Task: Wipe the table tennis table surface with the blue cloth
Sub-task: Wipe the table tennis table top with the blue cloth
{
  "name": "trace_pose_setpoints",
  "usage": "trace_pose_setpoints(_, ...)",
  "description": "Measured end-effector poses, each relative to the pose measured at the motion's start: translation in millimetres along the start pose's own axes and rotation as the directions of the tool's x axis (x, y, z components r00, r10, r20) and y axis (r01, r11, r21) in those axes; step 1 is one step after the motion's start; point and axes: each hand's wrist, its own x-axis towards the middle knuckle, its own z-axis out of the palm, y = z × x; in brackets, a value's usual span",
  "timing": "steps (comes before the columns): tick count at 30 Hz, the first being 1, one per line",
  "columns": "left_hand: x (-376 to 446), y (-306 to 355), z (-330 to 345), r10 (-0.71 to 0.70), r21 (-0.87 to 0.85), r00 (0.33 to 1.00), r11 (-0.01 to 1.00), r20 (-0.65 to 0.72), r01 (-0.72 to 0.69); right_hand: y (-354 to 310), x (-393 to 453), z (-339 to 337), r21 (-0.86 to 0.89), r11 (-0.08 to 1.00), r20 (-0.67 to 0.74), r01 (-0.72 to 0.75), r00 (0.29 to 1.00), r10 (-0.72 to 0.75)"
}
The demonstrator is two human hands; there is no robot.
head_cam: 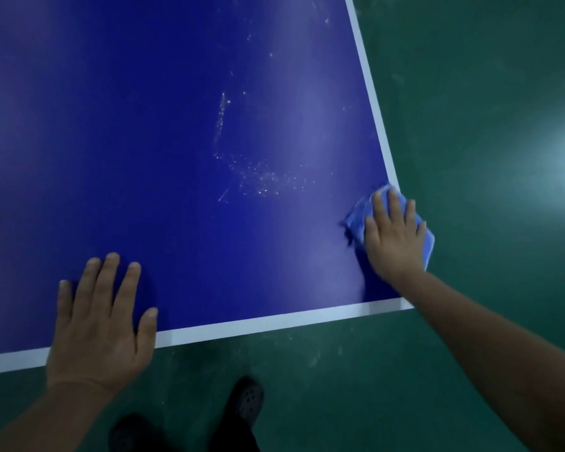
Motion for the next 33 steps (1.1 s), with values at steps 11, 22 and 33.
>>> trace_pose_setpoints(11,0,0,2,0.025,-0.05,0.997,0.998,-0.066,-0.029,20,-111,23,0.036,0.997,0.043,-0.064,0.997,0.063)
trace_pose_setpoints(22,-1,2,0,0.015,-0.018,1.0,1.0,-0.024,-0.015,-96,-38,11,0.013,0.99,0.058,0.142,0.988,-0.142)
trace_pose_setpoints(33,-4,1,-2,-0.026,-0.006,1.0,1.0,0.015,0.026,-80,-99,32,-0.06,0.97,0.009,0.235,0.972,-0.235)
